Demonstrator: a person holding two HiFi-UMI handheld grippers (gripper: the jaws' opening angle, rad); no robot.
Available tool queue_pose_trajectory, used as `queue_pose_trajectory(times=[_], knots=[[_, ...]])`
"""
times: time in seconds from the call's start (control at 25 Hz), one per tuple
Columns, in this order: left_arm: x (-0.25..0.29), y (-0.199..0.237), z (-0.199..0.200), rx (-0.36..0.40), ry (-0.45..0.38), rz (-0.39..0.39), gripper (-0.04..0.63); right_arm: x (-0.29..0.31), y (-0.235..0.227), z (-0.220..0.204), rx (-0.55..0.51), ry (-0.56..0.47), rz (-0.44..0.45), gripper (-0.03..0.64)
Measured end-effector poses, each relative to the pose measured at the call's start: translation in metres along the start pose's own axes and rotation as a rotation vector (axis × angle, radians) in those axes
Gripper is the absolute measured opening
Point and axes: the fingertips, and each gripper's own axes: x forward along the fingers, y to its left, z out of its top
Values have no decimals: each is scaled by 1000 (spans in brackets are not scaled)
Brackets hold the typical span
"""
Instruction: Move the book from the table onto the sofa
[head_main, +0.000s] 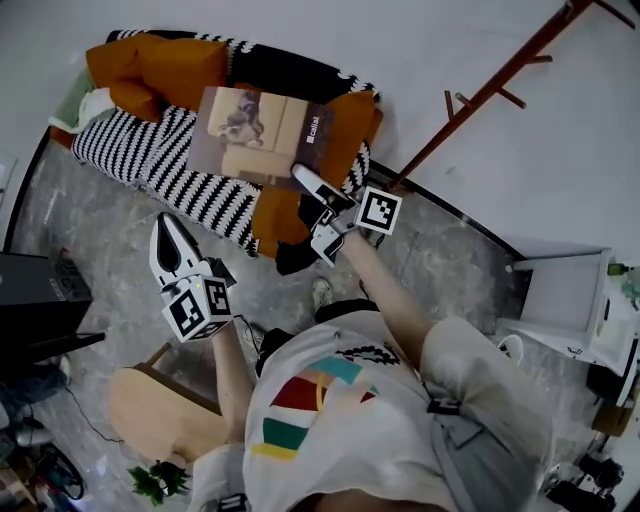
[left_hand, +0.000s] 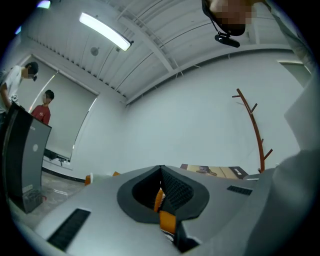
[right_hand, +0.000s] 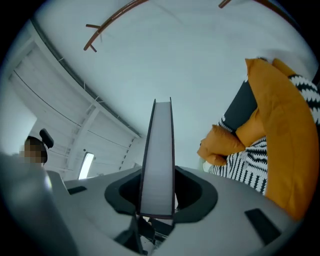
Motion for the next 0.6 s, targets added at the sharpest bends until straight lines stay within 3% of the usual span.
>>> queue_pose_trajectory(times=[0.16, 0.28, 0.44, 0.6], knots=[[29, -77, -17, -15, 44, -69, 6, -31, -21, 67, -1, -59, -38, 155], [44, -106, -23, -4, 58, -134, 6, -43, -30, 95, -31, -107, -65, 155], [75, -115, -28, 11, 49, -162, 6, -42, -42, 133, -11, -203, -67, 155], [127, -96, -41, 9, 62, -124, 6, -10, -64, 162, 15, -233, -78, 155]])
